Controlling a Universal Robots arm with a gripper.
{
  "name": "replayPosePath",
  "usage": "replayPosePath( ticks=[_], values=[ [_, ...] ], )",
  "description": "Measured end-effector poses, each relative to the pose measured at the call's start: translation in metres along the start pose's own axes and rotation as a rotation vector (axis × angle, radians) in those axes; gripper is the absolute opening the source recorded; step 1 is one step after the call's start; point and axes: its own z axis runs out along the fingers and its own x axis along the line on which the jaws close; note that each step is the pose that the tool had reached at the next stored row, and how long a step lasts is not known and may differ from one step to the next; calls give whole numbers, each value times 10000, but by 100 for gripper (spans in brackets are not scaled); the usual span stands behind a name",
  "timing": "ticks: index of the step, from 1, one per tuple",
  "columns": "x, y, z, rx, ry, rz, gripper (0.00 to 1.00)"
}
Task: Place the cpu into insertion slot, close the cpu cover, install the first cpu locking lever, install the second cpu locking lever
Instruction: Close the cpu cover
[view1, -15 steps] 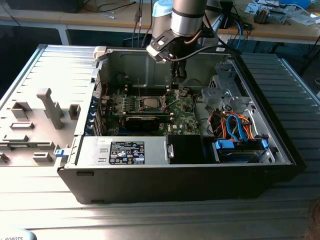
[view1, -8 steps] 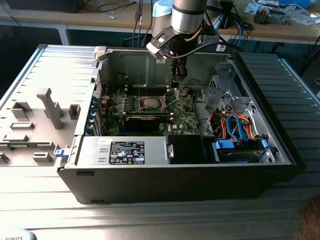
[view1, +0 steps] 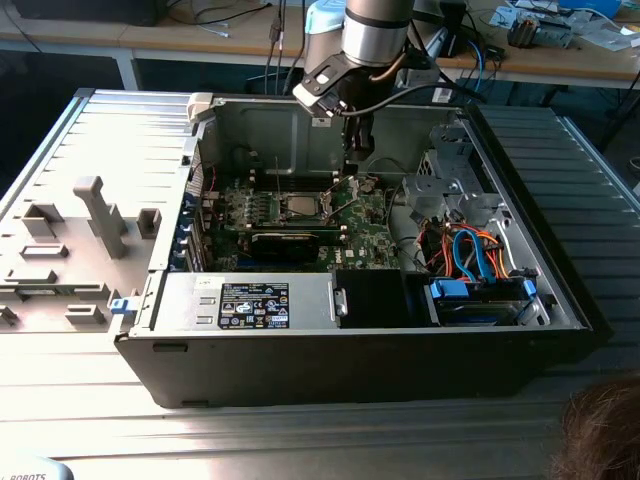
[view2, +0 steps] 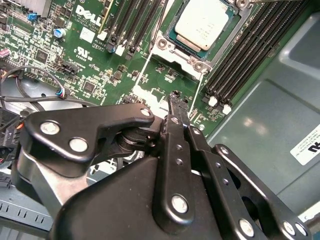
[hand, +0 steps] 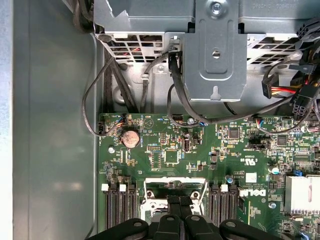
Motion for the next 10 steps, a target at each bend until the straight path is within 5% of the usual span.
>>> replayPosePath(
  ticks=[10],
  values=[
    [-1, 52, -1, 0, 0, 1, 11]
  ],
)
